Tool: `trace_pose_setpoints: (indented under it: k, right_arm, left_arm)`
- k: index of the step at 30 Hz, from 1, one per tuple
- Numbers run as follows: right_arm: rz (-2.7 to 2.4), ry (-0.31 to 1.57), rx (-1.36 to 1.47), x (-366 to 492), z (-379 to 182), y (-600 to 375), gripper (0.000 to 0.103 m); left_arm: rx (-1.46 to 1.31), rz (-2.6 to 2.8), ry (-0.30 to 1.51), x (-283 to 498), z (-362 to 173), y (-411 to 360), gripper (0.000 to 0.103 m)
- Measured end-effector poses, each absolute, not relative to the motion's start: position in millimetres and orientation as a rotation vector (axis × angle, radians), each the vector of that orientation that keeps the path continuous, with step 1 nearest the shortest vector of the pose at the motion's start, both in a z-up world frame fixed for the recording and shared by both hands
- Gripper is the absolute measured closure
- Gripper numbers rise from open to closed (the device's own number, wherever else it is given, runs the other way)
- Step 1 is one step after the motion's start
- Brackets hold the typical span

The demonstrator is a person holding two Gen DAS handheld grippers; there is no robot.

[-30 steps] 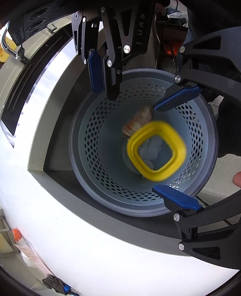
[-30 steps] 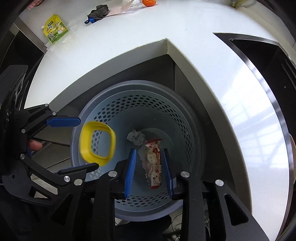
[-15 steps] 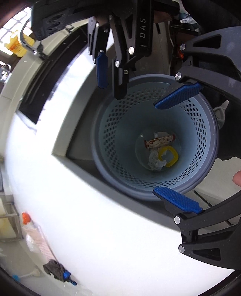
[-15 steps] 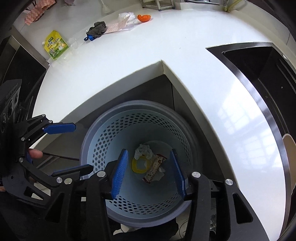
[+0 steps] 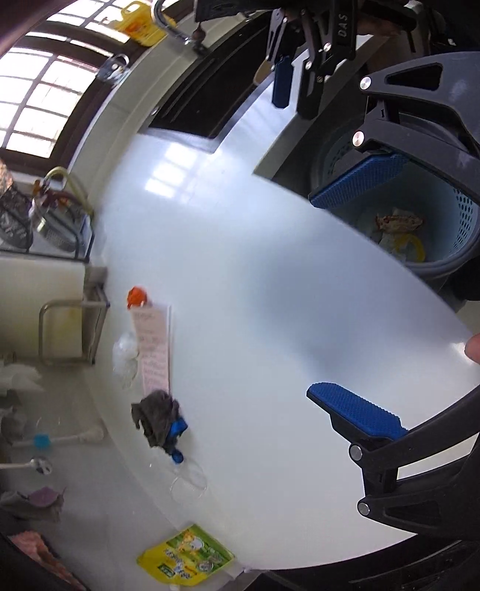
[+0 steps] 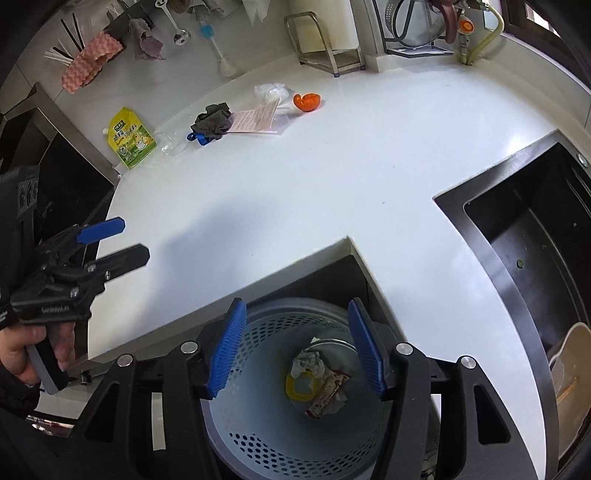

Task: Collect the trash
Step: 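Return to the counter and grasp the grey cloth with the left tool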

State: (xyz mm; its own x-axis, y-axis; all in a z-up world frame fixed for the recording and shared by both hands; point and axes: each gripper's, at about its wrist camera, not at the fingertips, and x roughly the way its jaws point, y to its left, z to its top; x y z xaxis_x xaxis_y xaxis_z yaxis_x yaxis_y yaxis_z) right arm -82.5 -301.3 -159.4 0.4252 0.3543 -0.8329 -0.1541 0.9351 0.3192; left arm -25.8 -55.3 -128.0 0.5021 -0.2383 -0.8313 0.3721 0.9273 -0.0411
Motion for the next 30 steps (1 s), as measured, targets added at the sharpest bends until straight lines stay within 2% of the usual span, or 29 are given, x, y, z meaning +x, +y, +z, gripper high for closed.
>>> trace_pose_setpoints:
  k: [10, 21, 23, 25, 28, 30]
  right_arm:
    - [0.368, 1.078, 0.167, -43, -155, -271, 0.048]
    - [0.373, 1.069, 0.145, 6, -154, -258, 0.048]
    - [0.364, 1.059, 0.149, 21, -153, -261, 0.048]
    - [0.353, 1.046, 0.153, 39, -151, -264, 0.048]
    - [0.345, 1.020, 0.165, 63, -144, -265, 0.048]
    - [0.346, 1.003, 0.166, 76, -139, -263, 0.048]
  left_arm:
    - [0.192, -0.199, 0.851, 79, -107, -23, 0.010]
    - [0.151, -0.125, 0.876, 209, -127, -6, 0.012]
    - [0.183, -0.122, 0.897, 226, -137, -8, 0.021]
    - [0.204, -0.125, 0.924, 240, -148, -9, 0.022]
    - [0.216, -0.125, 0.953, 256, -160, -8, 0.035]
    - [0.217, -0.129, 0.956, 262, -163, -7, 0.034]
